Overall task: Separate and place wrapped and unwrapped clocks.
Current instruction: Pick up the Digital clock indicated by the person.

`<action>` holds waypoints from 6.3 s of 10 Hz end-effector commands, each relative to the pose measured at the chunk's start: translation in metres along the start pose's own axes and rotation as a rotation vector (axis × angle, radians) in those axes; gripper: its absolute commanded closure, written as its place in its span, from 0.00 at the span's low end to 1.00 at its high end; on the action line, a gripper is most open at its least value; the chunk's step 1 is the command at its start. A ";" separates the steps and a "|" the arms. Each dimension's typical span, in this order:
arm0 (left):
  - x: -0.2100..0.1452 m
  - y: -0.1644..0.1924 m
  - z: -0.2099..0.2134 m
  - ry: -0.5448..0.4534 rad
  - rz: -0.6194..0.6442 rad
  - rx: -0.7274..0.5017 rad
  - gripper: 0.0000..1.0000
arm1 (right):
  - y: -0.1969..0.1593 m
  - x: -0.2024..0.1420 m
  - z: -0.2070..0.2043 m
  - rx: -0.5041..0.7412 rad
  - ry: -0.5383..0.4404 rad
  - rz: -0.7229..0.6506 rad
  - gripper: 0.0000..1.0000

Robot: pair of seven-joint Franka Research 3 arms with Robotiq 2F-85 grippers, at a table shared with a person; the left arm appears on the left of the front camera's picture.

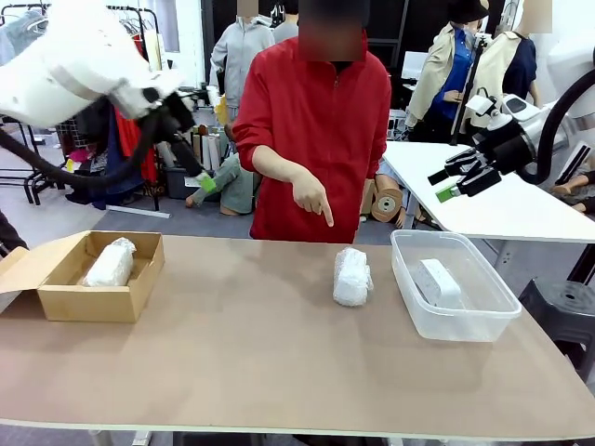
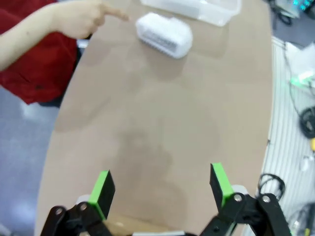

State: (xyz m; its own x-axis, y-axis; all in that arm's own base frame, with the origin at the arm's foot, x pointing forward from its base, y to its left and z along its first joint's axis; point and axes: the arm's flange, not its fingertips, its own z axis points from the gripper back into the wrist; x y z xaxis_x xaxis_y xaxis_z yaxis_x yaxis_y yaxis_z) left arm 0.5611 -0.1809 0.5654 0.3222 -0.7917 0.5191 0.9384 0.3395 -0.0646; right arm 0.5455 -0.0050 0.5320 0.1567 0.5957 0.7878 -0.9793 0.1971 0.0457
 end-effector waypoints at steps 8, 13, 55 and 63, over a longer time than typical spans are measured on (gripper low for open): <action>0.042 0.031 -0.066 0.098 0.079 0.260 0.00 | 0.001 0.002 0.000 -0.002 -0.002 0.003 0.00; 0.075 0.023 -0.089 0.173 0.219 0.319 0.00 | 0.001 0.002 0.000 -0.002 -0.002 0.003 0.00; 0.224 -0.053 -0.378 0.152 0.948 0.389 0.00 | 0.001 0.002 0.000 -0.002 -0.002 0.003 0.00; 0.207 -0.046 -0.396 0.237 0.882 0.341 0.00 | 0.001 0.002 0.000 -0.002 -0.002 0.003 0.00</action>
State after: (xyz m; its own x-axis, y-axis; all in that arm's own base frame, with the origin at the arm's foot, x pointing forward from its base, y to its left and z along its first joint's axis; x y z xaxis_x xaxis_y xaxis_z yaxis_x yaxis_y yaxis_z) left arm 0.6164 -0.5484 0.3329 0.9473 -0.1987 0.2512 0.2276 0.9695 -0.0914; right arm 0.5456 -0.0051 0.5320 0.1568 0.5956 0.7878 -0.9793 0.1973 0.0457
